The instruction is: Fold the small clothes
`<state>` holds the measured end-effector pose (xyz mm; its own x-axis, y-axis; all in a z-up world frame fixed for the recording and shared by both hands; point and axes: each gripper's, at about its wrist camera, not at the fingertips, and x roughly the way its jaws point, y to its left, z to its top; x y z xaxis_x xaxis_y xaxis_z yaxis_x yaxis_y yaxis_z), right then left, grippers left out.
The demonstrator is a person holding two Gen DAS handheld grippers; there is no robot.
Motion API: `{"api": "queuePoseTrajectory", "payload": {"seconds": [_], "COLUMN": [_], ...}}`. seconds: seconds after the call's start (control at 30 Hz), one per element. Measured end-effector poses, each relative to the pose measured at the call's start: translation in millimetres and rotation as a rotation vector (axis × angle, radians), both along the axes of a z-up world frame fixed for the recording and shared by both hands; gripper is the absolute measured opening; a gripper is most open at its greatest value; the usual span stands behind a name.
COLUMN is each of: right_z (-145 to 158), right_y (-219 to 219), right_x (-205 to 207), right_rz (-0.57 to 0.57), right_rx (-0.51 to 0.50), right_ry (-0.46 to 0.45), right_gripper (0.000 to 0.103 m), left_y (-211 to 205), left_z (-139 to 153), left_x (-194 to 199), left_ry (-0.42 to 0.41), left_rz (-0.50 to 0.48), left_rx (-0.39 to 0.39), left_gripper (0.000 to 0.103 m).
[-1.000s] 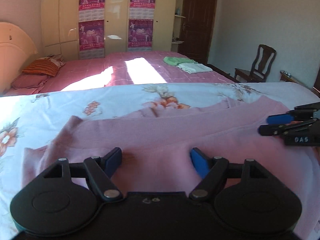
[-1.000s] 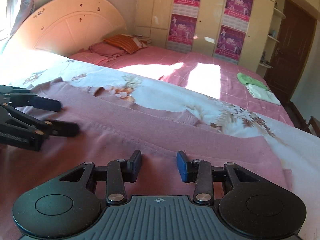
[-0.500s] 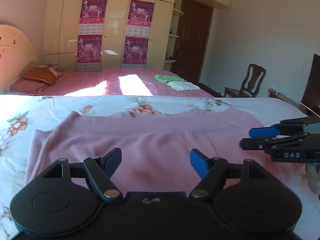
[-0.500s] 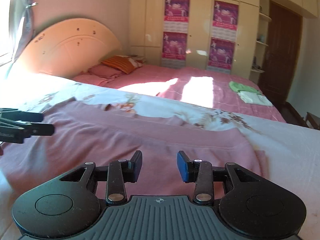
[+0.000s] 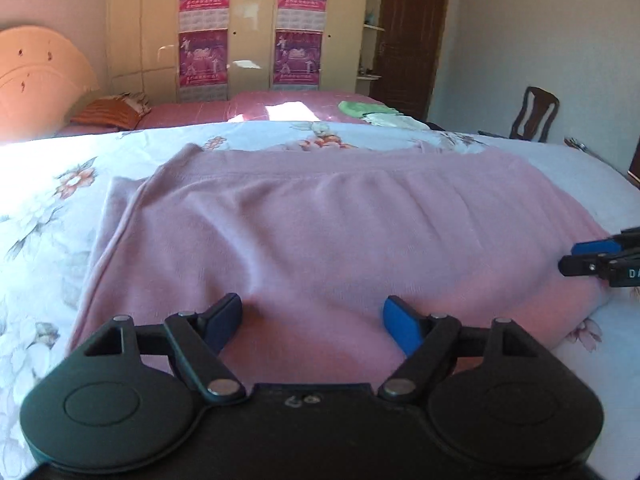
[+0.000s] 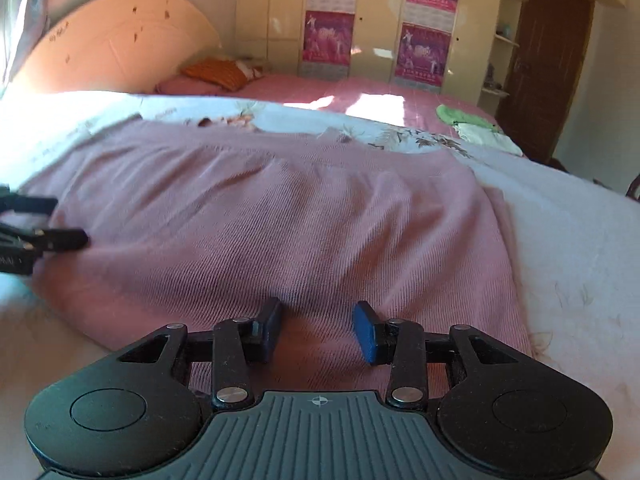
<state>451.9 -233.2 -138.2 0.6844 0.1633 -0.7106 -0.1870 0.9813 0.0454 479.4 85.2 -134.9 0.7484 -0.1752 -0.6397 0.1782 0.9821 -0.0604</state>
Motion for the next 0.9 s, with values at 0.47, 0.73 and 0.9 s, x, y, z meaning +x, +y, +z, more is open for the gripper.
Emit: {"api": "queuePoseTrajectory", "payload": {"seconds": [0.47, 0.73, 0.9], "right_z": [18, 17, 8], "right_y": [-86, -77, -85], "right_x": [-33, -45, -55], "right_rz": [-0.198, -0.131, -0.103], "right_rx": [0.024, -0.106, -0.159], "right_ry": [0.033, 0.042, 0.06], "right_gripper": [0.039, 0.003, 0.003], "left_y": [41, 45, 48], "left_z": [10, 12, 8], "left_x": [-40, -41, -42], "left_ry": [0.016, 0.032, 0.032], "left_rz": [0.079, 0.081, 0.074], "left_rx": [0.068, 0.094, 0.125], "left_gripper": [0.077, 0.078, 0.079]}}
